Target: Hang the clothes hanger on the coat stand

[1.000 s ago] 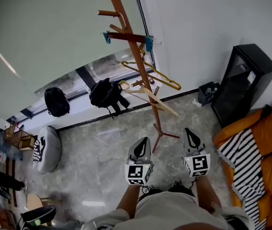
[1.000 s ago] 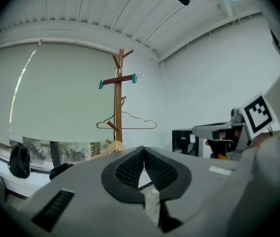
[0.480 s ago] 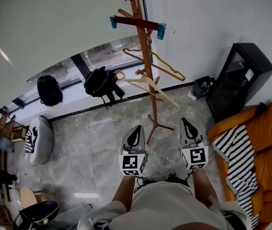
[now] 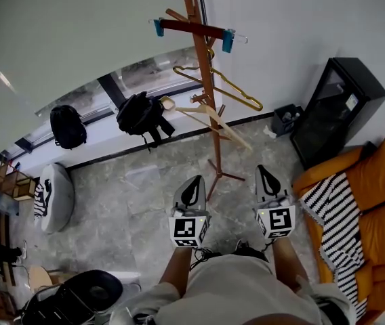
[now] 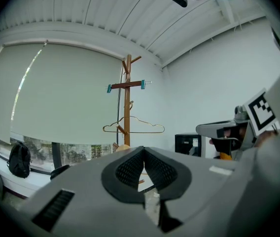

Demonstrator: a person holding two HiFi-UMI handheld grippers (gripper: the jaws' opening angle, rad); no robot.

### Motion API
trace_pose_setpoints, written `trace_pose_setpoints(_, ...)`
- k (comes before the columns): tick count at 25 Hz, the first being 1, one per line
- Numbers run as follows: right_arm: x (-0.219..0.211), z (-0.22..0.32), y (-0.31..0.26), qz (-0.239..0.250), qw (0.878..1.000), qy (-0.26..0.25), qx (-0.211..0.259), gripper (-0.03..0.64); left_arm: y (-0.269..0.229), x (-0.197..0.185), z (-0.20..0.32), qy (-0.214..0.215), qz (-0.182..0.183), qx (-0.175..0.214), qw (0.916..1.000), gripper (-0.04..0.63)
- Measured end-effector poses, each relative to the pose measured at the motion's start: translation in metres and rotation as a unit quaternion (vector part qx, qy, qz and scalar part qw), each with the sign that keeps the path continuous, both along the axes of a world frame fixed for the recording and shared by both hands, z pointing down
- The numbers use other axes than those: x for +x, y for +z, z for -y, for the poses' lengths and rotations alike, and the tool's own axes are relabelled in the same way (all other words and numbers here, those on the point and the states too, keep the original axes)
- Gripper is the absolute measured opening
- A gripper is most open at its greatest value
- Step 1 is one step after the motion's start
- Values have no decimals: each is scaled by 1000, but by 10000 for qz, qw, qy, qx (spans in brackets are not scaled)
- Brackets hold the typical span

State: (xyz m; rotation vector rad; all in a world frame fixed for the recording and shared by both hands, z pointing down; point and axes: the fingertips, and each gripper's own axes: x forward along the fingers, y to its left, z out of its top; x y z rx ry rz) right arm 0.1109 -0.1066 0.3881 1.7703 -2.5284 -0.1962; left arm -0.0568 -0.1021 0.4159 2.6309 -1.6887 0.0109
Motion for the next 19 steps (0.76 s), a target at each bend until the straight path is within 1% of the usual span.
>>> trace_pose_setpoints(7, -3, 0, 1, 13, 10000, -40, -27, 3, 2, 0, -1, 12, -13, -36, 10000, 9)
trace_pose_setpoints(15, -4, 2, 1, -15, 10000, -47, -27, 5, 3, -11, 0, -97, -7, -37, 9999, 9)
trace_pose_setpoints(19, -4, 2, 1, 30, 10000, -11, -20, 5, 2, -15, 2, -77, 49, -29, 10000, 9)
